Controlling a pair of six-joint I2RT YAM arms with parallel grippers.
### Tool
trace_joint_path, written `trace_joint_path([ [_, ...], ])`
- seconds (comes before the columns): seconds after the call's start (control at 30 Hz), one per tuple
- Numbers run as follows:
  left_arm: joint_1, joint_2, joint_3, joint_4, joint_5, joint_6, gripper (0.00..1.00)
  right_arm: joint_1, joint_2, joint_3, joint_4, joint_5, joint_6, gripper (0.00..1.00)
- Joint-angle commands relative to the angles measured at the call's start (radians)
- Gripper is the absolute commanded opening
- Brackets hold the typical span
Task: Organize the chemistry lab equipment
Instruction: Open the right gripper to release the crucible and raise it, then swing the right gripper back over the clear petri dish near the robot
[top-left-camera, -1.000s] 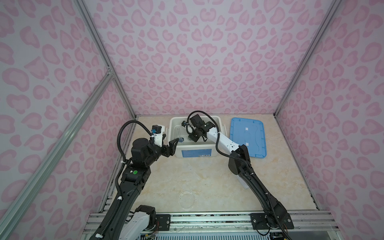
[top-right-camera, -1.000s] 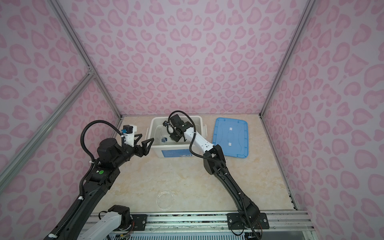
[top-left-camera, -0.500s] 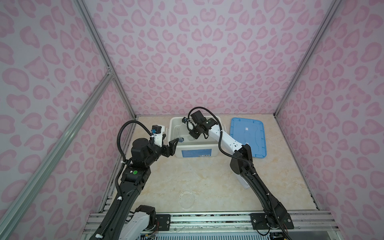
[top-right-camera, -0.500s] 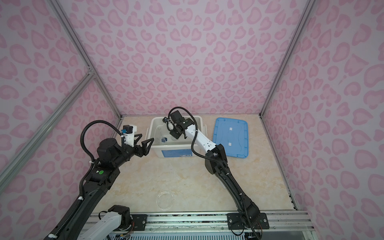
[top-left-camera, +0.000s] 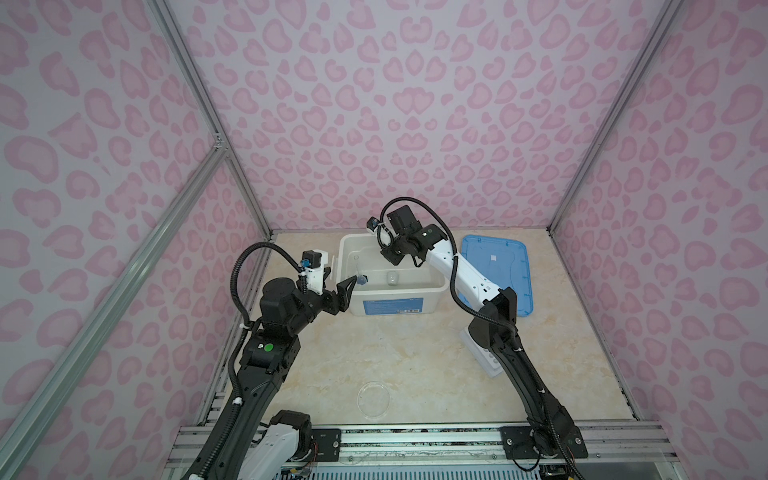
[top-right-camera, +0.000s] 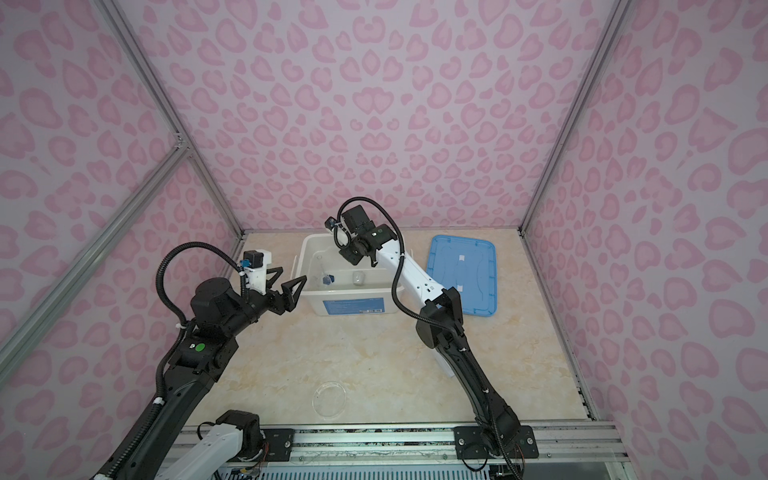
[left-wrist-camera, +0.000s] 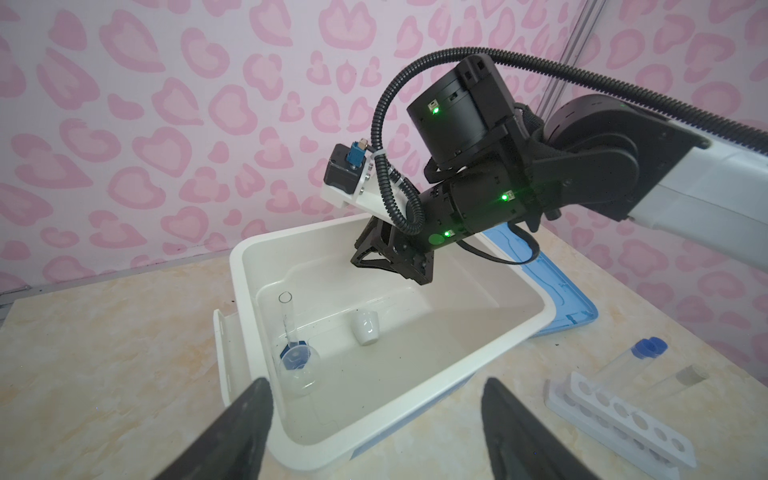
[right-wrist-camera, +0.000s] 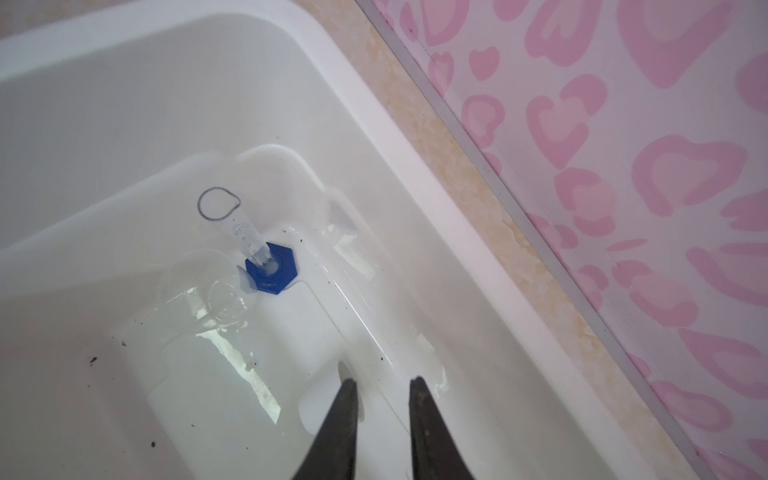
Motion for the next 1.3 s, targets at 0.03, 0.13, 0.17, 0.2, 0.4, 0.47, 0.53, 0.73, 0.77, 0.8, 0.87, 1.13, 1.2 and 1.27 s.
trace_joint_path([
  [0.03,0.002,-0.015,0.005,0.015,0.008,0.005,0.81,0.007,-0.081,-0.064,-0.014,-0.013,0.003,0.25],
  [0.13,0.001,-0.027,0.010,0.009,0.023,0.004,0.81,0.018,-0.197,-0.182,0.008,0.000,0.009,0.26],
  [0.17,0.001,-0.030,0.013,0.005,0.041,0.004,0.81,0.023,-0.237,-0.244,0.029,0.027,0.021,0.26],
  [0.2,0.001,-0.034,0.017,-0.001,0.057,0.002,0.81,0.030,-0.301,-0.310,0.055,0.053,0.028,0.26],
  [0.4,0.001,-0.072,0.016,-0.050,0.081,0.010,0.81,0.099,-0.586,-0.666,0.213,0.123,0.063,0.32],
  [0.47,0.001,-0.092,0.002,-0.061,0.092,0.009,0.81,0.122,-0.663,-0.759,0.216,0.122,0.096,0.33],
  [0.53,0.001,-0.110,-0.008,-0.074,0.091,0.008,0.81,0.153,-0.739,-0.877,0.242,0.139,0.120,0.34],
  [0.73,0.001,-0.117,-0.025,-0.082,0.075,0.016,0.81,0.271,-0.909,-1.173,0.306,0.159,0.266,0.37],
  [0.77,0.001,-0.115,-0.027,-0.074,0.078,0.013,0.82,0.293,-0.923,-1.237,0.319,0.153,0.300,0.38],
  [0.8,0.001,-0.112,-0.030,-0.069,0.081,0.011,0.81,0.316,-0.935,-1.281,0.323,0.141,0.334,0.39],
  [0.87,0.001,-0.108,-0.034,-0.060,0.085,0.007,0.82,0.367,-0.940,-1.345,0.325,0.121,0.397,0.39],
  [1.13,0.001,-0.127,-0.051,-0.056,0.078,0.012,0.81,0.529,-0.828,-1.405,0.282,0.136,0.536,0.41],
  [1.2,0.001,-0.124,-0.049,-0.057,0.073,0.014,0.81,0.550,-0.799,-1.413,0.297,0.114,0.558,0.41],
  [1.27,0.001,-0.128,-0.051,-0.060,0.064,0.016,0.81,0.555,-0.782,-1.433,0.329,0.086,0.582,0.41],
])
